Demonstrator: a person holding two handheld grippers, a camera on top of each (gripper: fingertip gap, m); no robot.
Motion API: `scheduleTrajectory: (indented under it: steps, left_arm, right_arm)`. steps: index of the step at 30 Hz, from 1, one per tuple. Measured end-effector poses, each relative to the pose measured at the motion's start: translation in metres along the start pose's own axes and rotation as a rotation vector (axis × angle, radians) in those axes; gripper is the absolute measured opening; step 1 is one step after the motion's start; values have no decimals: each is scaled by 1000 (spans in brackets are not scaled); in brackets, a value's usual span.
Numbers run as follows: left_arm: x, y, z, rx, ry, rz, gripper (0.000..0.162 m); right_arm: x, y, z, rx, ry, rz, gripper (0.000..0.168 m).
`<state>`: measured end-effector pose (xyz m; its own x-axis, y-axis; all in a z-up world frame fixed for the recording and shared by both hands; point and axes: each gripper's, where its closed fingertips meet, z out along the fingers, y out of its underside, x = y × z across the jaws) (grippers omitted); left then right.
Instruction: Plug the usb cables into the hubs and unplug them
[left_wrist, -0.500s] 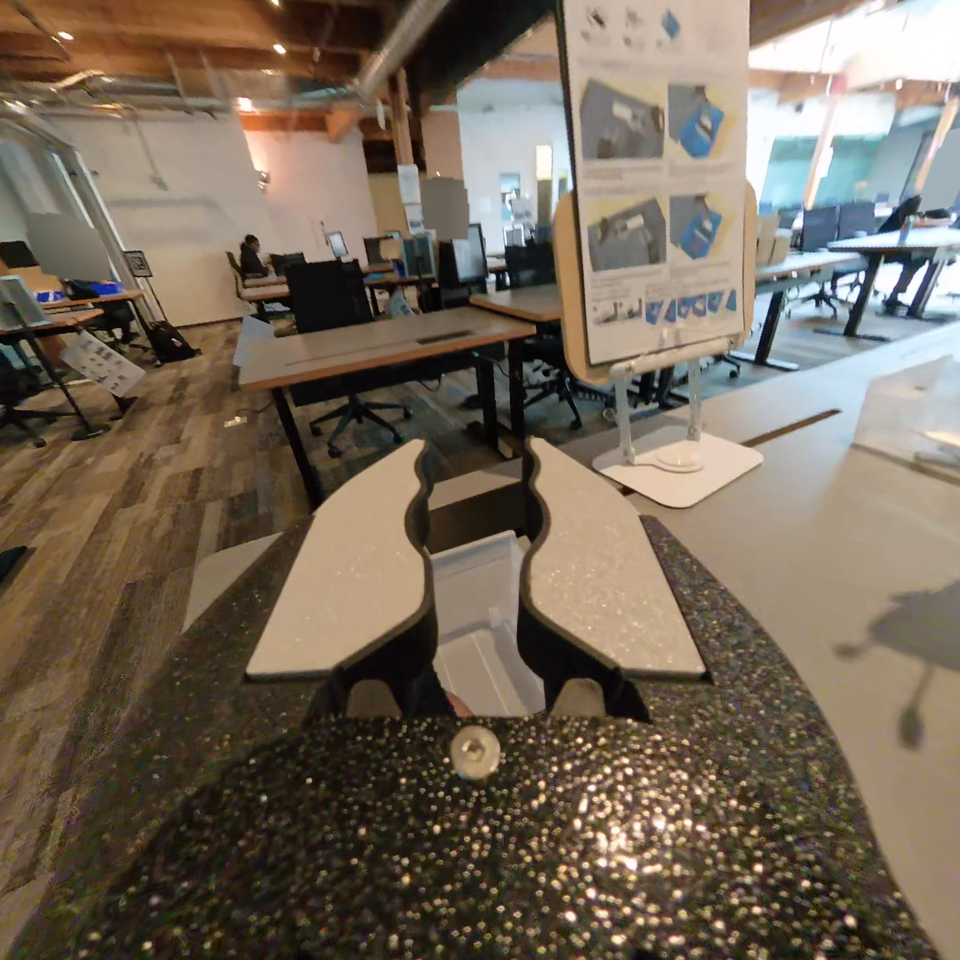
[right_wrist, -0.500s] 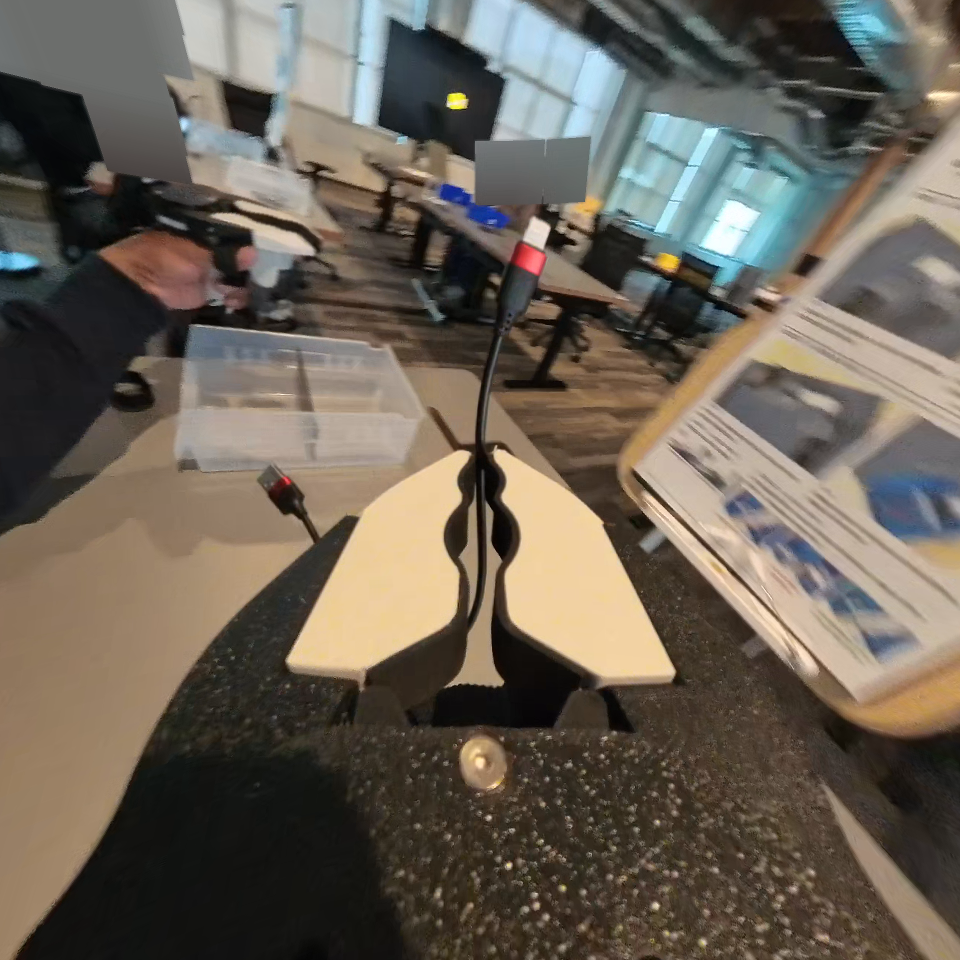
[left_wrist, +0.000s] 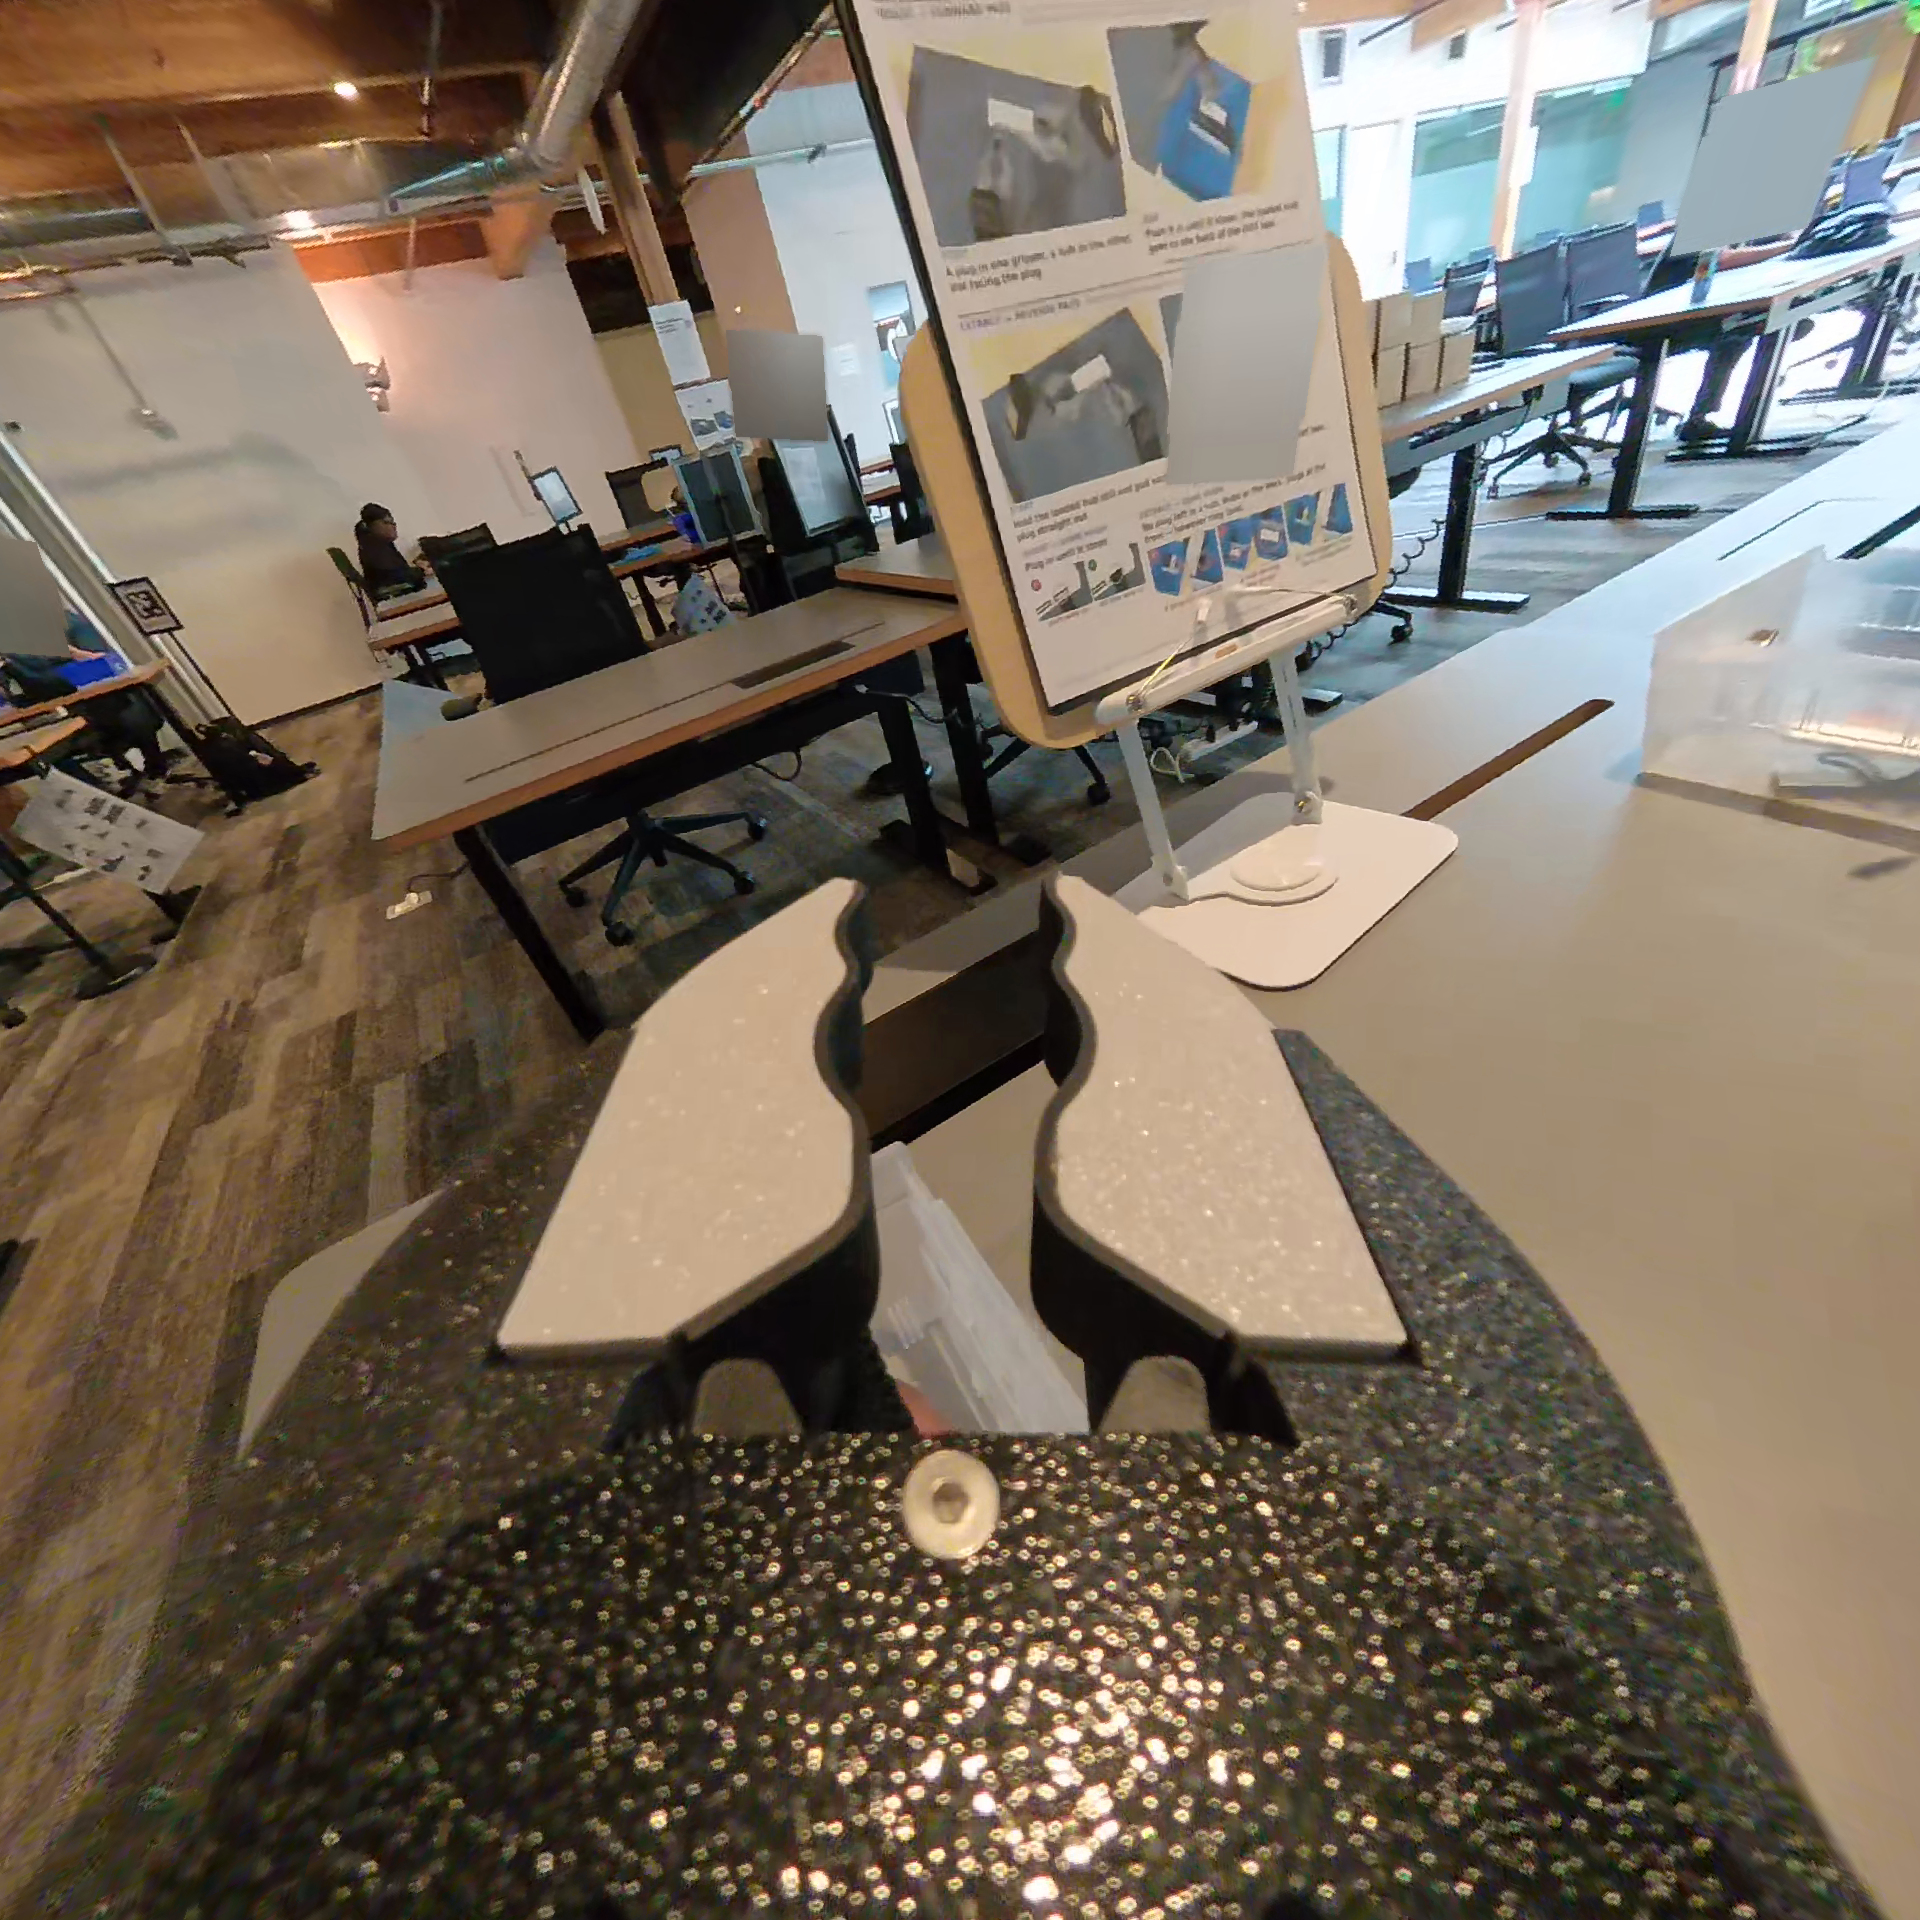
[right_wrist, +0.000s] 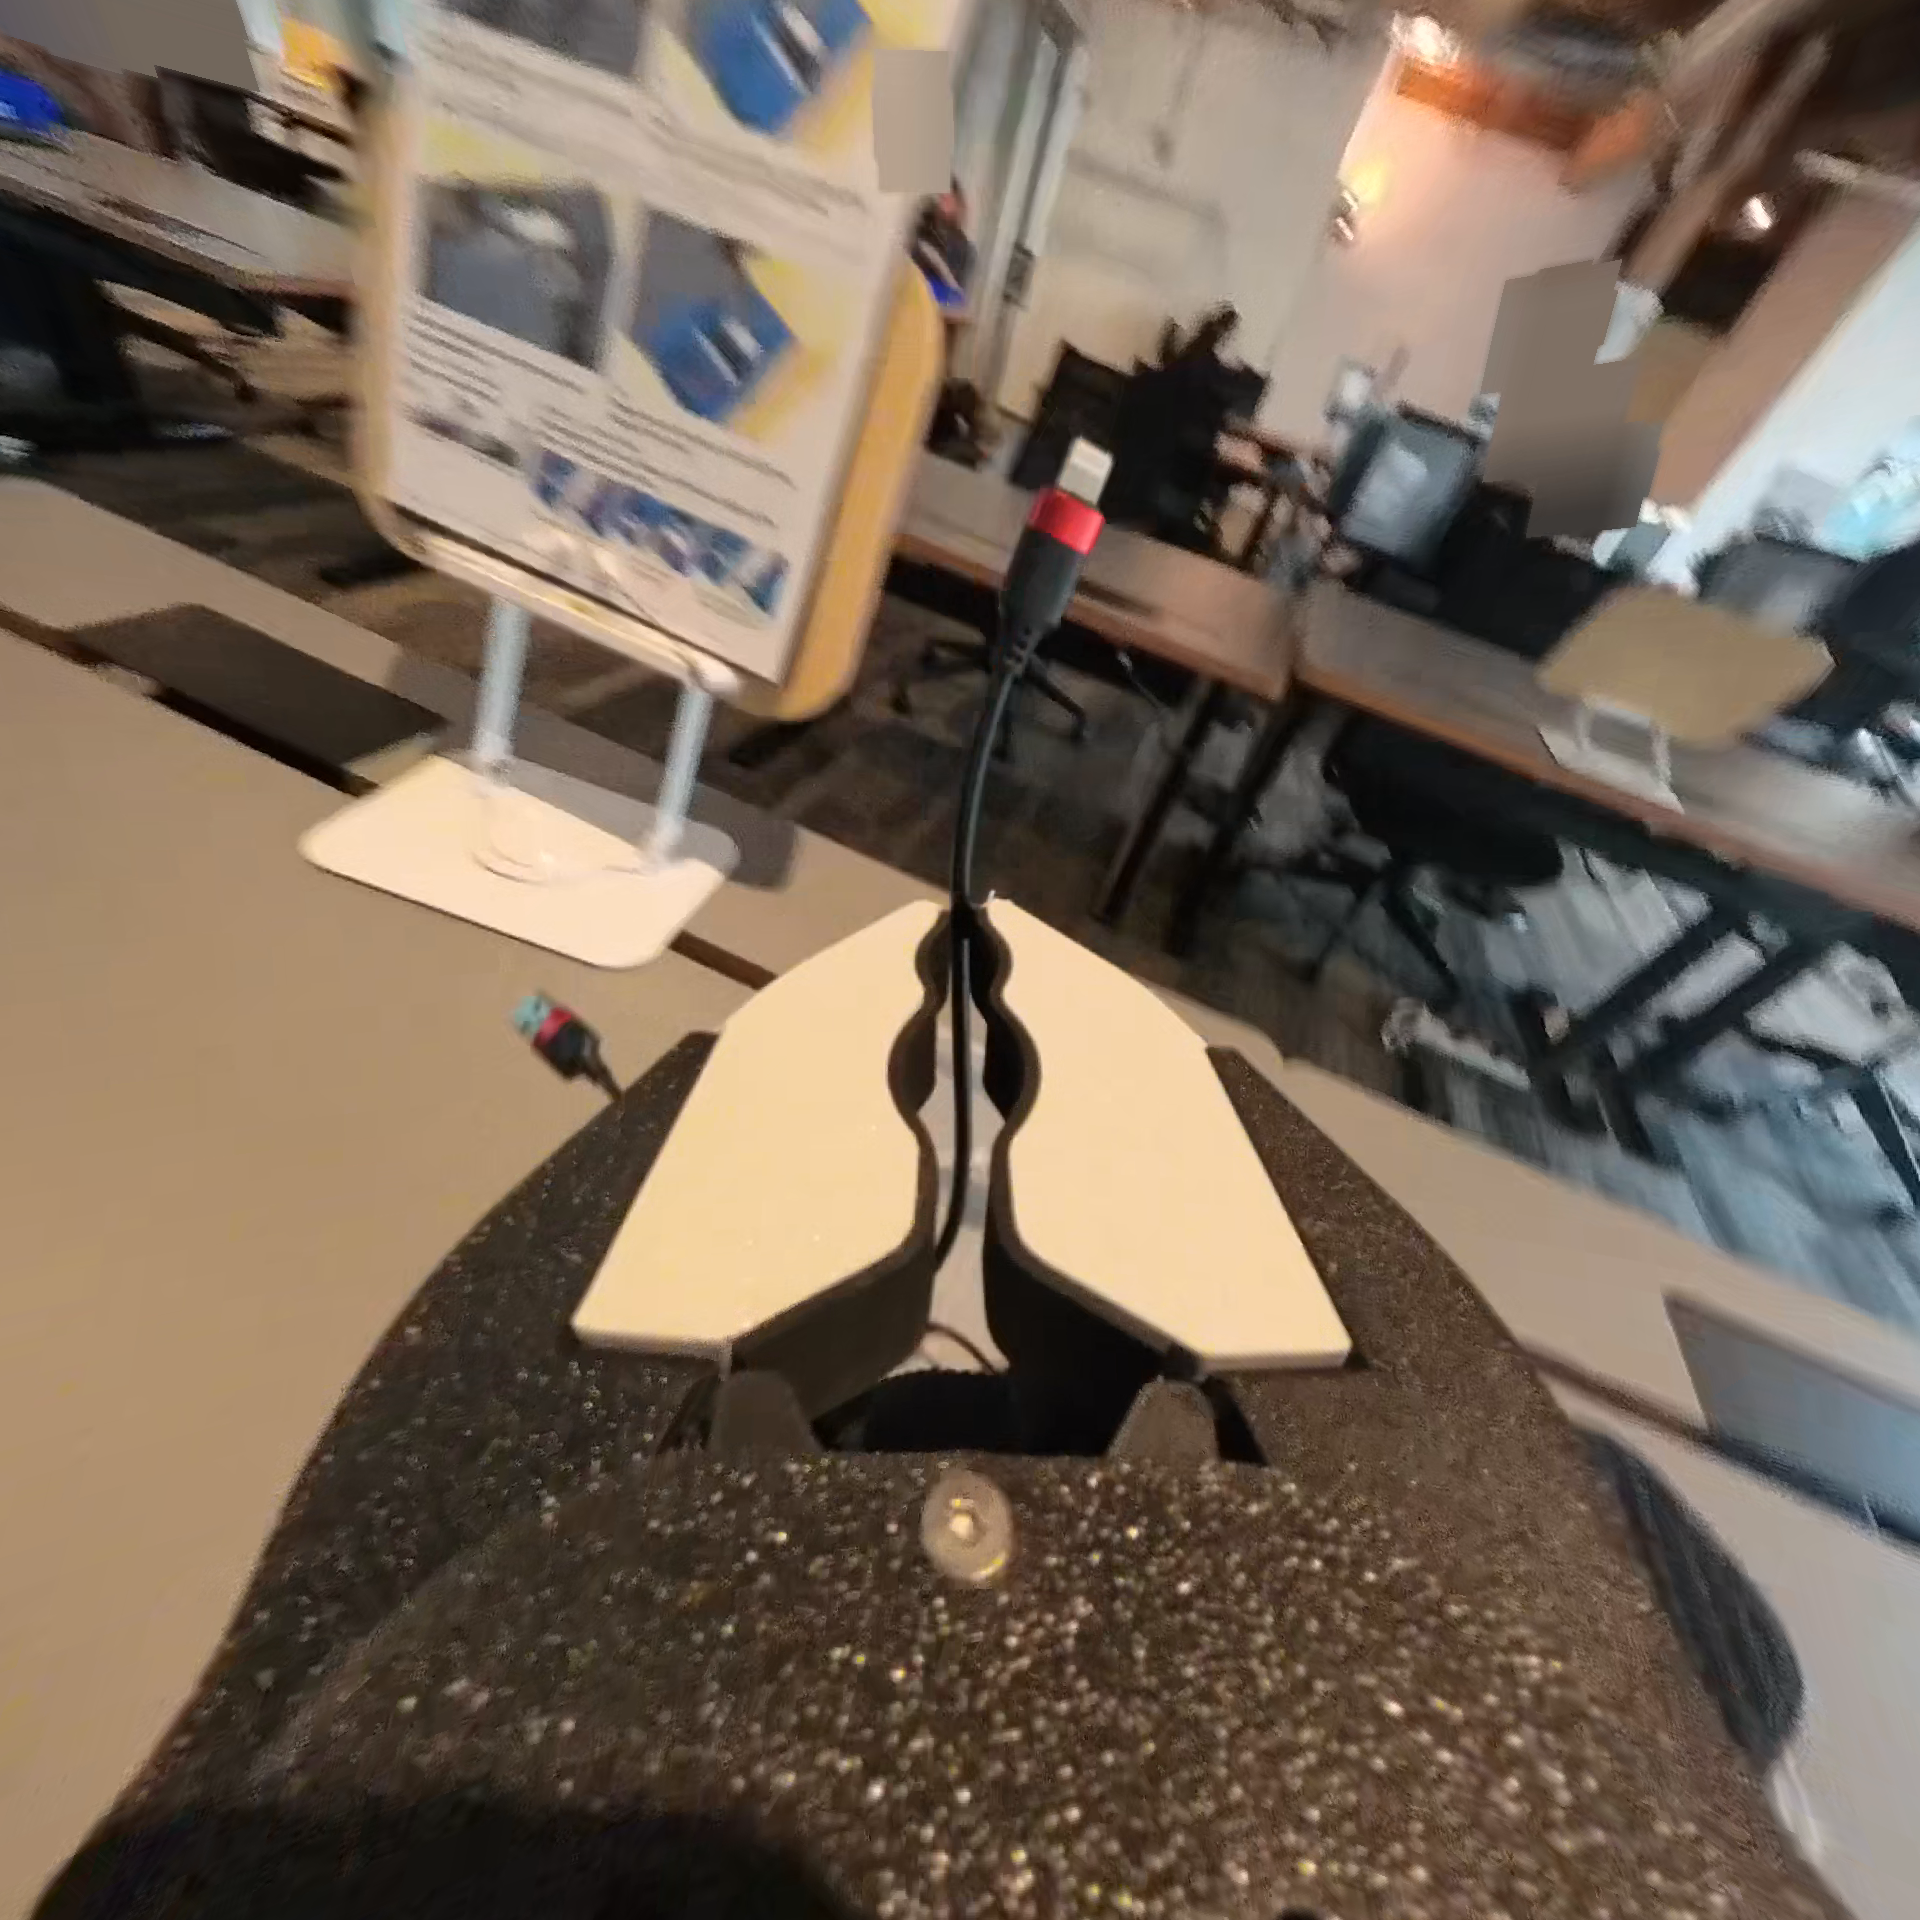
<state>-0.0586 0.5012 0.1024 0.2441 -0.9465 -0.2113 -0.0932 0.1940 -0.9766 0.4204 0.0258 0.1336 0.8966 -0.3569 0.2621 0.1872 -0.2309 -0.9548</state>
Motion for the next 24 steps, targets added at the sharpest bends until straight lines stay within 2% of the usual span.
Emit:
scheduleTrajectory:
  steps: [5, 9, 20, 24]
  left_arm:
    - [3, 4, 12, -6, 16, -5, 30]
    - [4, 10, 17, -20, 31, -17, 30]
    - [14, 16, 27, -51, 65, -18, 30]
    - [21, 14, 29, -47, 78, -21, 30]
  right_arm:
    - [38, 96, 22, -255, 38, 100, 3]
    - [31, 168, 30, -460, 38, 84, 3]
    - [4, 218, 41, -634, 3, 30, 3]
    - [1, 222, 43, -642, 30, -98, 7]
